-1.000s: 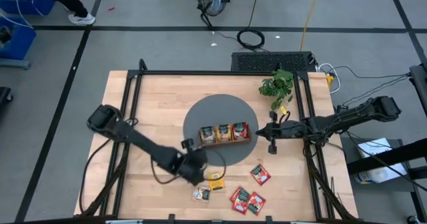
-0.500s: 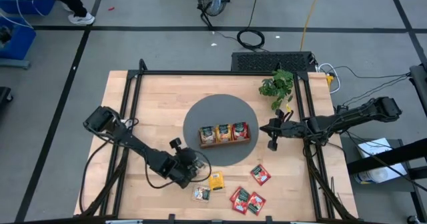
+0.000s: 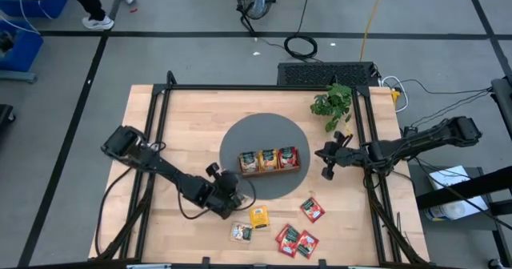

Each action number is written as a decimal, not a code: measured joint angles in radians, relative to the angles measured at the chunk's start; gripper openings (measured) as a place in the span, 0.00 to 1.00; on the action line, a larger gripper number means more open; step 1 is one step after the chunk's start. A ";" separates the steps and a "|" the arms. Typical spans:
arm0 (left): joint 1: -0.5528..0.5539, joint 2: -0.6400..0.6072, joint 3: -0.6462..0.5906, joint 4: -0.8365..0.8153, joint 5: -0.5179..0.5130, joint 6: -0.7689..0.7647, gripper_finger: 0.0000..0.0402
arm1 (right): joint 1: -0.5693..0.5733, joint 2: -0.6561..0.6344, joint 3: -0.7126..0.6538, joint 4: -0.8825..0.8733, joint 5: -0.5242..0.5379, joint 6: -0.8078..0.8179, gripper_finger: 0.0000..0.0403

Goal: Pick & Place Tea
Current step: Put the red tea bag into the right slot of the wooden organizer

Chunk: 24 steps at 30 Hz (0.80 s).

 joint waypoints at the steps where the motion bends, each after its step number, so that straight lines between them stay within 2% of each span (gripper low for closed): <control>1: 0.007 0.000 0.000 0.008 0.000 0.004 0.08 | -0.001 0.000 -0.009 0.015 -0.004 -0.005 0.00; 9: 0.053 0.000 0.000 0.006 0.000 -0.018 0.08 | -0.038 0.016 -0.050 0.229 -0.160 -0.072 0.00; 16: 0.071 0.000 0.000 0.006 -0.001 -0.017 0.08 | -0.039 0.110 -0.051 0.282 -0.116 -0.025 0.00; 20: 0.089 0.000 0.000 0.008 -0.003 -0.016 0.08 | -0.040 0.195 -0.052 0.319 -0.049 -0.005 0.00; 24: 0.116 0.000 0.000 0.008 -0.005 -0.009 0.08 | -0.059 0.278 -0.052 0.429 -0.083 -0.034 0.00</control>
